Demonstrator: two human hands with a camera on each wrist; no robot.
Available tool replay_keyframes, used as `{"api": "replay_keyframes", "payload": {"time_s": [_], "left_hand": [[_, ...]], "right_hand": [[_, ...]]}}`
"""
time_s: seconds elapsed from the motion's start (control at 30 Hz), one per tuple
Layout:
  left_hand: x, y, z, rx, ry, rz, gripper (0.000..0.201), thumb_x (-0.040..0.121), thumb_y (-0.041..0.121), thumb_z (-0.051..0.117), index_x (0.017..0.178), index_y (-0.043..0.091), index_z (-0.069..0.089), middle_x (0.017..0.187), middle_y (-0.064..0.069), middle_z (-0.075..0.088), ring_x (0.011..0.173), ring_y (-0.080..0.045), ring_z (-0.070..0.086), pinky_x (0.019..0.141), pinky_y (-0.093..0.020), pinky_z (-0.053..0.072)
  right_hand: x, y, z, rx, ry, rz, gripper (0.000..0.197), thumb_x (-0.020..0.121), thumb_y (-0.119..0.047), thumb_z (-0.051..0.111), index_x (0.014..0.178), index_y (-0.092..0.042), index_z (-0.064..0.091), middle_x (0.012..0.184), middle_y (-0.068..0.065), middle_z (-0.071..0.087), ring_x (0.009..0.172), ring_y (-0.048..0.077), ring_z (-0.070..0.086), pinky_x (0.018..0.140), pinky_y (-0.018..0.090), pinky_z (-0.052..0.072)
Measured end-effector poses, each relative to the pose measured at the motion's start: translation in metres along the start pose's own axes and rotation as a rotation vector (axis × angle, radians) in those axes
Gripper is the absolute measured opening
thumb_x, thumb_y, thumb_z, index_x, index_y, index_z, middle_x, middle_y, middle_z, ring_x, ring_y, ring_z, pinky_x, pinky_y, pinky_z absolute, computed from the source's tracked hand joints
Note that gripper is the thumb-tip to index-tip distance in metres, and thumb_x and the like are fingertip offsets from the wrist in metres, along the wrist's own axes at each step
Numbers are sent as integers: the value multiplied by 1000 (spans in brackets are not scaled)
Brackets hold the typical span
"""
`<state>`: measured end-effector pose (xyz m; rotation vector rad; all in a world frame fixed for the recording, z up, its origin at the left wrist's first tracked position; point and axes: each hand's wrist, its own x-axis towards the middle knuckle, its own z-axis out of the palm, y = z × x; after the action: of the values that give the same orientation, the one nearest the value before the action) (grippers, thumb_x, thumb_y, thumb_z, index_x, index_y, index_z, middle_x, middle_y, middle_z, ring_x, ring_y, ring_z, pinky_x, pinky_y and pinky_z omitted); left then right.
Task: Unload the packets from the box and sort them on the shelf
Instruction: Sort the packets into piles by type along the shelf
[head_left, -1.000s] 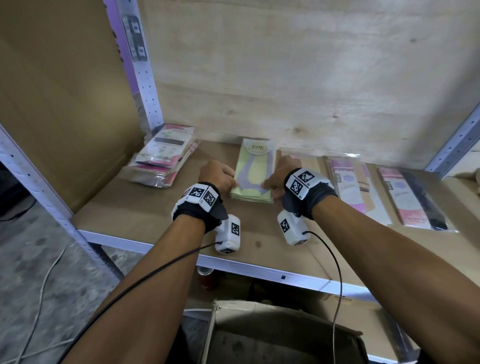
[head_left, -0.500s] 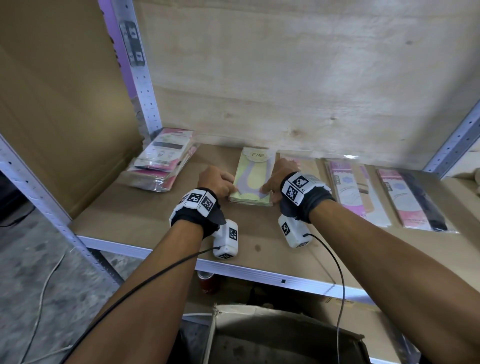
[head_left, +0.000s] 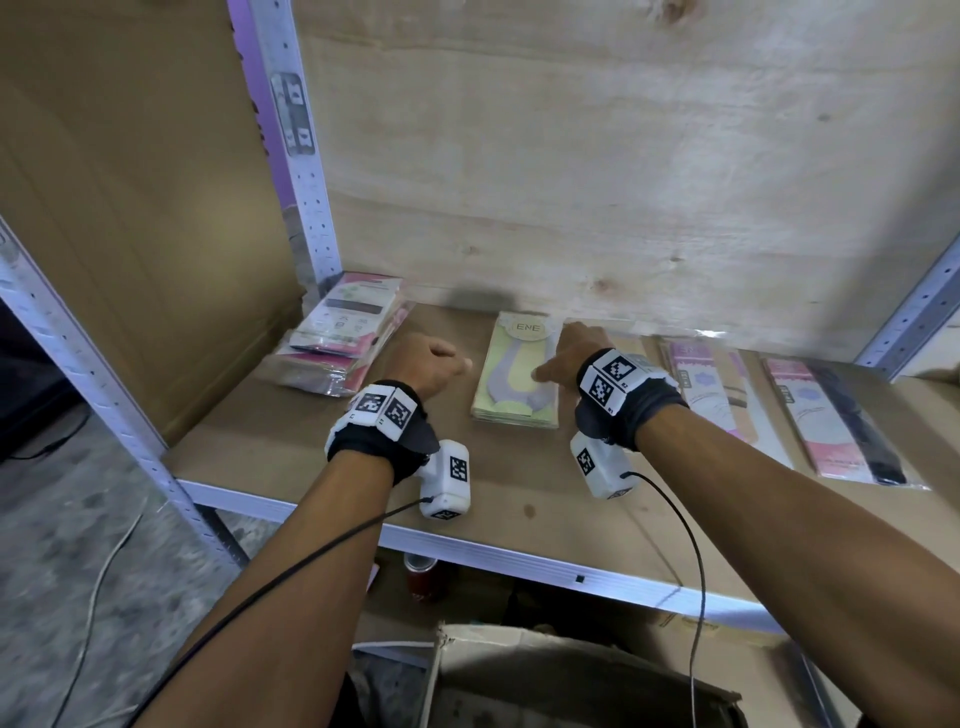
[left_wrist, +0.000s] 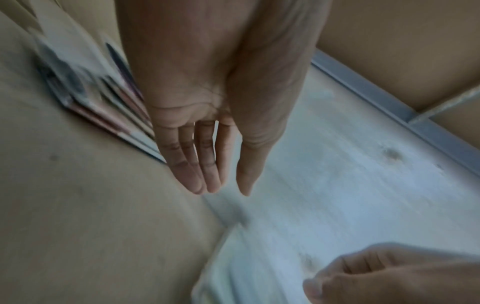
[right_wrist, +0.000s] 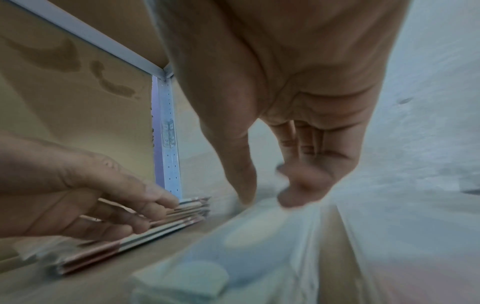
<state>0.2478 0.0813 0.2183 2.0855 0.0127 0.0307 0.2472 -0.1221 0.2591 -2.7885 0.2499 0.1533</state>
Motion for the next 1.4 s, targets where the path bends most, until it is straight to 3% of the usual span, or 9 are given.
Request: {"api": "replay_keyframes", "payload": {"time_s": [0.13,0.23,0.3,0.37,0.5,0.67,0.93,1.17,1.4], "left_hand": [[2,-4,-46,-23,210,38,31,81,24,77,110,12,77,122,-5,71,113,-24,66,102,-37,51],[2,-18,-84,-68,348,36,27,83,20,75,109,12,77,113,-5,74,102,-22,68,87,-25,52],[3,-30,-108,-103,361,-11,29,86,18,71,115,12,73,119,-7,71,101,-21,67,83,-26,54],[3,-42,-127,-33,341,-62,36,90,19,68,124,10,66,127,-9,67,110,-24,63,96,-31,49],[-5,-62,-151,144,182,-161,70,93,38,65,149,6,39,154,-10,42,139,-27,43,116,-38,33],[-15,-66,-150,156,76,-80,47,94,37,64,134,13,59,130,-2,62,104,-14,56,78,-18,38],[-17,-65,-150,320,161,-70,43,94,53,56,116,20,73,141,-5,56,138,-27,39,114,-34,29],[-23,-56,-140,322,208,-80,21,89,46,63,90,29,76,120,-7,66,125,-30,49,108,-38,40],[-33,-16,-102,-449,96,-77,19,95,30,65,107,15,68,96,-9,72,75,-20,70,71,-33,60]], "right_hand": [[7,-21,-7,50,77,-64,28,86,-28,64,72,-10,48,97,11,52,72,26,53,54,26,41],[9,-45,-3,114,66,-167,28,90,-27,60,106,-4,62,110,14,59,105,31,59,79,34,50],[10,-63,5,201,28,-238,26,89,-25,61,106,-6,66,90,8,68,96,27,65,70,28,52],[12,-83,15,295,-30,-274,15,86,-25,64,96,-14,68,69,1,70,70,17,69,60,22,52],[19,-122,39,487,-134,-286,13,86,-18,64,73,-20,62,76,7,73,77,24,72,84,41,57],[18,-162,61,888,-238,-210,28,92,-18,68,71,-9,51,62,11,57,47,21,53,54,34,54],[15,-161,70,880,-288,-140,24,85,-1,71,73,-7,52,59,9,51,36,14,46,46,28,42],[-12,-130,46,941,-382,-142,9,91,-3,65,86,-7,58,76,8,57,58,15,52,50,22,39],[-46,-77,4,1036,-284,-249,18,90,-1,64,108,-2,63,91,16,68,55,17,64,53,25,58]]}}
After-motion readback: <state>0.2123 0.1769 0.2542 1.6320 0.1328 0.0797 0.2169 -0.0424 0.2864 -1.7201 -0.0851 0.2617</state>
